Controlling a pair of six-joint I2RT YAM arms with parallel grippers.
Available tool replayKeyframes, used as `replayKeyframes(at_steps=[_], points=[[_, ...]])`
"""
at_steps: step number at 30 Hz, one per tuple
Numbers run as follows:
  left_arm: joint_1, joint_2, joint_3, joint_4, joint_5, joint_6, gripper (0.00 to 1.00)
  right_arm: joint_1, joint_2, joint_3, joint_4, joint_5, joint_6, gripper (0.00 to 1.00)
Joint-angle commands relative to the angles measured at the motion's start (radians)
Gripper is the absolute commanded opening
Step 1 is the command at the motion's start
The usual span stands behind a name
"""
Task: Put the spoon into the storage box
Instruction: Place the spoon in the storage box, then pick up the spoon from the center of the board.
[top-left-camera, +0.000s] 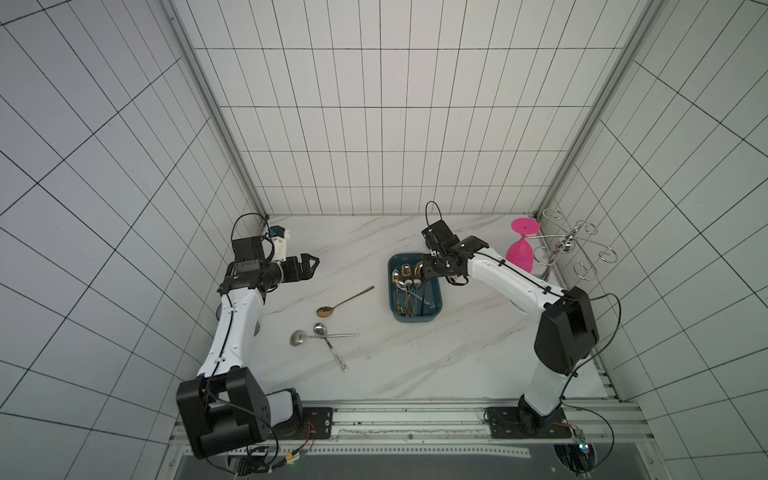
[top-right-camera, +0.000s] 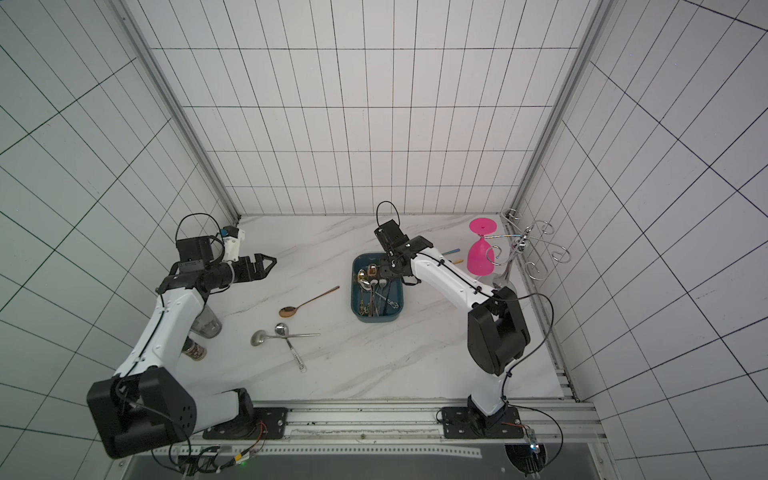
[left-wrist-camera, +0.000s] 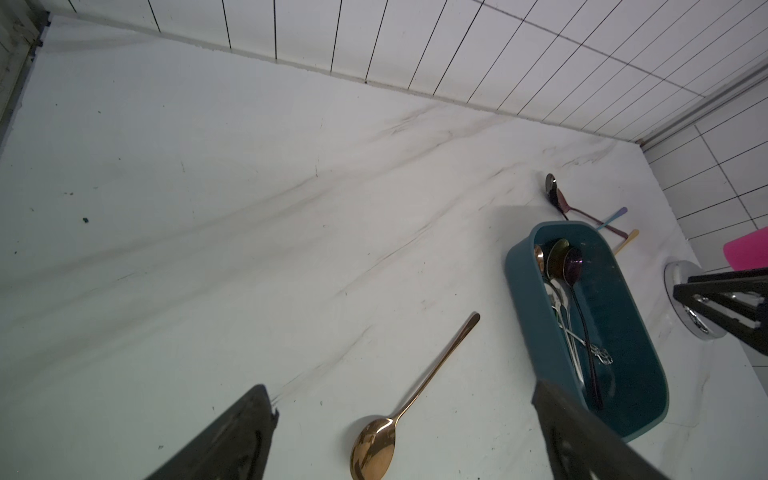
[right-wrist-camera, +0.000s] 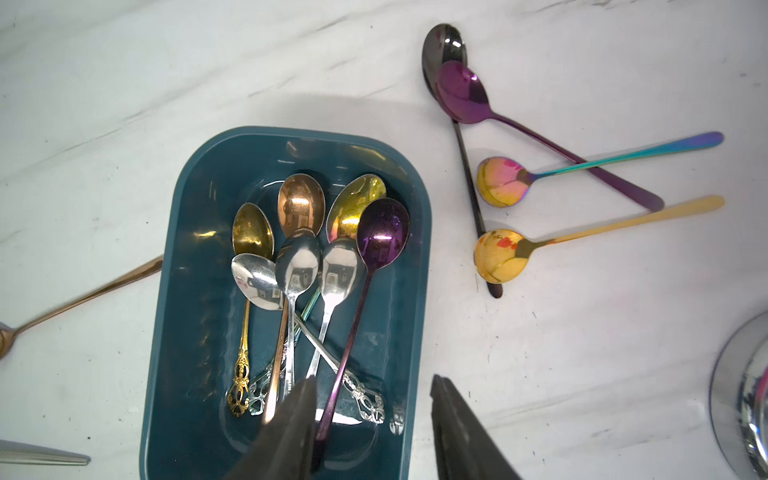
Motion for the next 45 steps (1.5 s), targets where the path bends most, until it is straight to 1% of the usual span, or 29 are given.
replayKeyframes(at_steps=[1,2,4,6,9,13,16,18,22,25,27,31,34,37,40,43,45], points=[[0.003,0.007,0.017,-0.115,-0.040,0.081,0.98,-0.023,-0.045,-0.042,-0.010,0.038,-0.028,0.53],[0.003,0.014,0.012,-0.131,-0.049,0.088,0.98,-0.028,-0.060,-0.048,-0.011,0.047,-0.034,0.55],[0.003,0.031,0.003,-0.166,-0.053,0.106,0.97,-0.037,-0.092,-0.073,-0.012,0.056,-0.040,0.56],[0.003,0.058,-0.017,-0.191,-0.045,0.136,0.97,-0.043,-0.128,-0.108,0.004,0.068,-0.054,0.61],[0.003,0.111,-0.045,-0.210,-0.043,0.164,0.95,-0.044,-0.171,-0.141,0.022,0.106,-0.099,0.72],[0.003,0.150,-0.047,-0.239,-0.049,0.198,0.94,-0.044,-0.239,-0.188,0.054,0.165,-0.157,0.86],[0.001,0.182,-0.042,-0.252,-0.049,0.201,0.92,-0.044,-0.295,-0.223,0.095,0.200,-0.210,0.95],[0.001,0.202,-0.036,-0.268,-0.051,0.209,0.89,-0.044,-0.331,-0.241,0.115,0.223,-0.221,0.99],[-0.008,0.256,-0.037,-0.282,-0.062,0.220,0.85,-0.044,-0.406,-0.305,0.203,0.212,-0.276,0.99],[-0.026,0.302,-0.019,-0.311,-0.095,0.224,0.81,-0.043,-0.439,-0.322,0.219,0.222,-0.285,0.99],[-0.035,0.324,-0.015,-0.311,-0.107,0.221,0.80,-0.044,-0.459,-0.342,0.242,0.193,-0.305,0.99],[-0.052,0.377,0.010,-0.331,-0.114,0.205,0.76,-0.045,-0.483,-0.359,0.248,0.183,-0.332,0.99],[-0.065,0.412,0.018,-0.329,-0.111,0.202,0.74,-0.049,-0.506,-0.385,0.271,0.182,-0.312,0.99],[-0.071,0.453,0.037,-0.340,-0.103,0.189,0.73,-0.063,-0.505,-0.376,0.256,0.190,-0.298,0.99],[-0.070,0.483,0.045,-0.341,-0.099,0.184,0.69,-0.082,-0.524,-0.391,0.263,0.161,-0.280,0.99],[-0.070,0.514,0.055,-0.344,-0.099,0.176,0.64,-0.087,-0.538,-0.408,0.286,0.149,-0.311,0.99],[-0.071,0.527,0.060,-0.345,-0.101,0.171,0.62,-0.088,-0.541,-0.404,0.274,0.151,-0.310,0.99]])
